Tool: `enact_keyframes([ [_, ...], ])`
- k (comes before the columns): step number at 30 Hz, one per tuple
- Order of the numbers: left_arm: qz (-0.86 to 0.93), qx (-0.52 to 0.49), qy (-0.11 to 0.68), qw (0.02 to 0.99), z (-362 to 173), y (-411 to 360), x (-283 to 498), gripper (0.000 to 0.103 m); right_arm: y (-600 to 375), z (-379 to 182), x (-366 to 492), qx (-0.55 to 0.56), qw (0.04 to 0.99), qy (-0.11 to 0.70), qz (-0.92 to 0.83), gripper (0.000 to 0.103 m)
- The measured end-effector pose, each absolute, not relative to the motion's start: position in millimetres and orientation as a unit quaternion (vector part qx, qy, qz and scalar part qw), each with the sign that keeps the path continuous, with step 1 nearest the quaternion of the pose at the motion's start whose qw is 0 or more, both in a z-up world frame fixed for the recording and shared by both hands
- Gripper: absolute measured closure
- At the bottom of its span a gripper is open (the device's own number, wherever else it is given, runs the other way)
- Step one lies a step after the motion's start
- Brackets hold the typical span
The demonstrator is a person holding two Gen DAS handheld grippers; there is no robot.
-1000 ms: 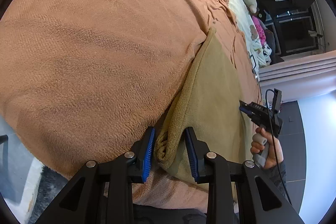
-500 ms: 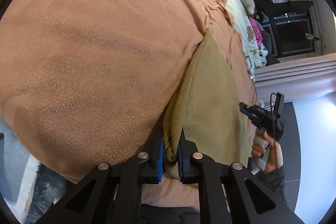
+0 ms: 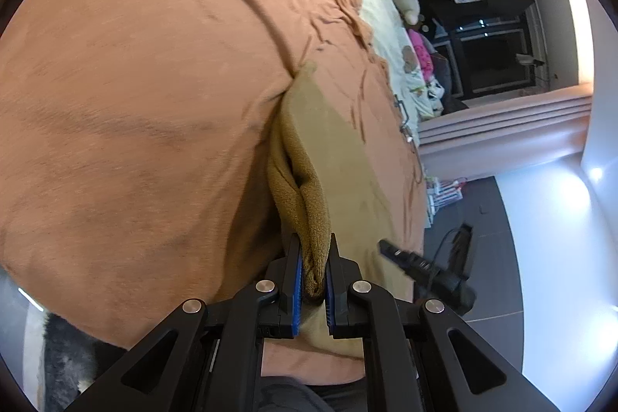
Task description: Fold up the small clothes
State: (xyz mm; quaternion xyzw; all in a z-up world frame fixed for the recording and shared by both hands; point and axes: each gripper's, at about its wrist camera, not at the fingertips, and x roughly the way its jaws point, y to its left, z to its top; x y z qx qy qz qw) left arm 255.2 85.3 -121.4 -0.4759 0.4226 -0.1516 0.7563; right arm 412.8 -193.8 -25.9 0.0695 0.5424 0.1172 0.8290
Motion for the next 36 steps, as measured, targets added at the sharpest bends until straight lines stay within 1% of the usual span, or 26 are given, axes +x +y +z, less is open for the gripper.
enact_keyframes([
  [11, -0.186, -0.478, 0.407, 0.756, -101, 73, 270, 0.094, -194, -41, 374, 0.066, 0.802, 0.575, 0.148, 0.082],
  [18, -0.199, -0.483, 0.402, 0.752, -96, 71, 274, 0.094, -189, -42, 353, 0.062, 0.798, 0.578, 0.158, 0.082],
  [25, -0.212, -0.486, 0.397, 0.749, -91, 71, 279, 0.094, -191, -45, 330, 0.084, 0.791, 0.583, 0.164, 0.082],
  [36, -0.230, -0.493, 0.392, 0.742, -85, 70, 286, 0.094, -183, -49, 314, 0.091, 0.781, 0.590, 0.181, 0.082],
])
